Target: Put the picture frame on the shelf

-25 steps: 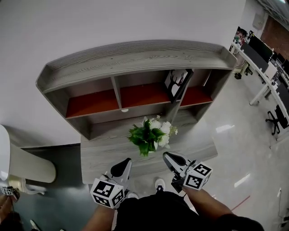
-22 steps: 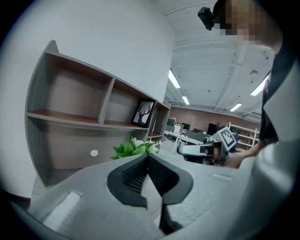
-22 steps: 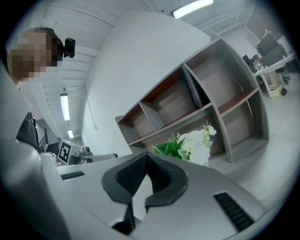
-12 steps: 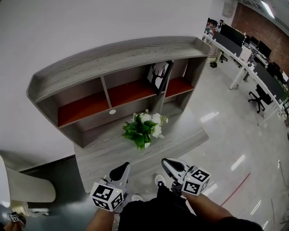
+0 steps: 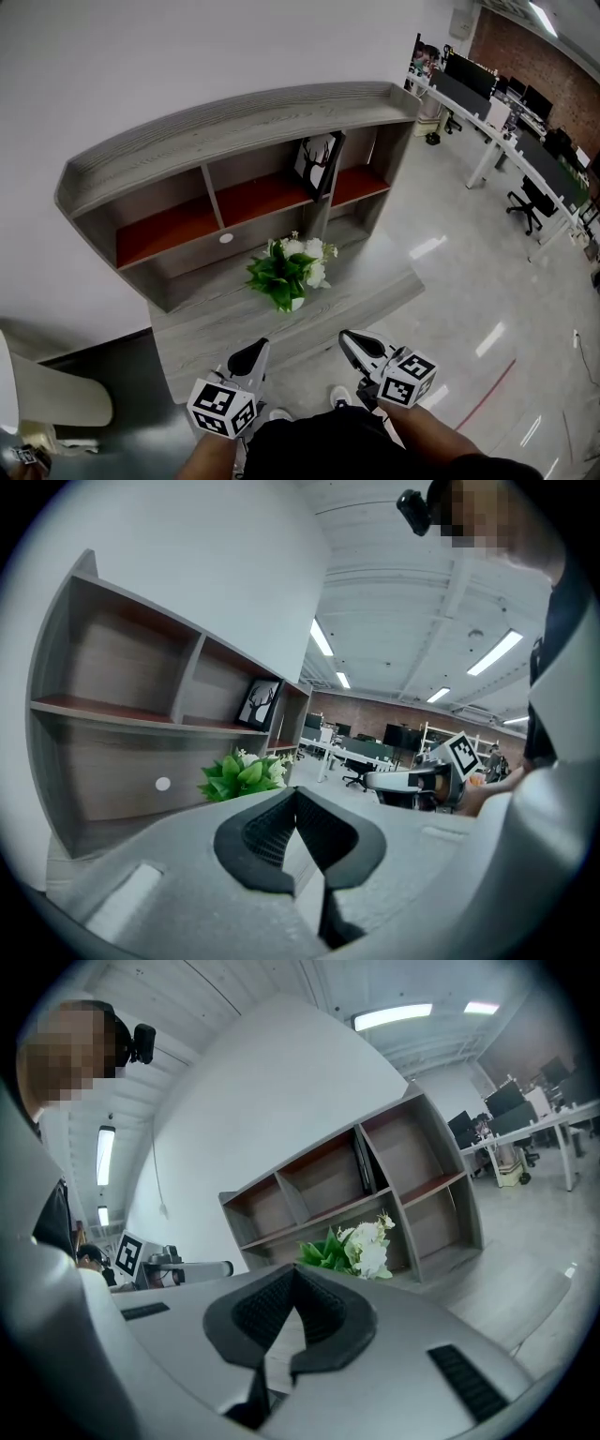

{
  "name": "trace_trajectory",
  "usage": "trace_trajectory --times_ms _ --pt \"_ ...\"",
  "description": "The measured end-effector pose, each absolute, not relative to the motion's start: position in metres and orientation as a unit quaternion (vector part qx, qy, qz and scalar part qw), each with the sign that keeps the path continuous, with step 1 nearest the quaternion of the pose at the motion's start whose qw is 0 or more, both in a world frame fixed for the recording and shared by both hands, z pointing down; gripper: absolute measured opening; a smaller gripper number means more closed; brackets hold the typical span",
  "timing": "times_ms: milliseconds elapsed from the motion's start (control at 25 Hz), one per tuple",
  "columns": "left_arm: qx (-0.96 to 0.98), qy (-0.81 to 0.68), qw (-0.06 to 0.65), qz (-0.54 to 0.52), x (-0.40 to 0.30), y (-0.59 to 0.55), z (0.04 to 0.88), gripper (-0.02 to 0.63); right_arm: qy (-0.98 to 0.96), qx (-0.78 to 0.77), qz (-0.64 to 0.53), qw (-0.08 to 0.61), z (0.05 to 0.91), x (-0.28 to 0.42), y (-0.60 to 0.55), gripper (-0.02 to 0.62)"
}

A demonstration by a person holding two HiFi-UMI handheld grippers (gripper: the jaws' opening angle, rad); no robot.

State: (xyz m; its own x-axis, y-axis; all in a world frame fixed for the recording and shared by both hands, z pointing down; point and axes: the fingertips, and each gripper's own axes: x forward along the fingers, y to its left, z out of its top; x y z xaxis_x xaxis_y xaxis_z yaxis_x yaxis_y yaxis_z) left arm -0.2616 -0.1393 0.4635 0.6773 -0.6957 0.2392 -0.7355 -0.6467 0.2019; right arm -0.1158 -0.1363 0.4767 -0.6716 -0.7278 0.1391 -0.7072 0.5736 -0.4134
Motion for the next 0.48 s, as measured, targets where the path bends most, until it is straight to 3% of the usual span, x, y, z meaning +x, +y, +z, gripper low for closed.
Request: trace_trajectory --times_ms 480 --pt "0.899 -0.411 0.14 0.06 -0.236 -0.148 0.458 0.009 0.903 -0.377 -0.209 0.007 0.472 -0.099 -0.15 0.014"
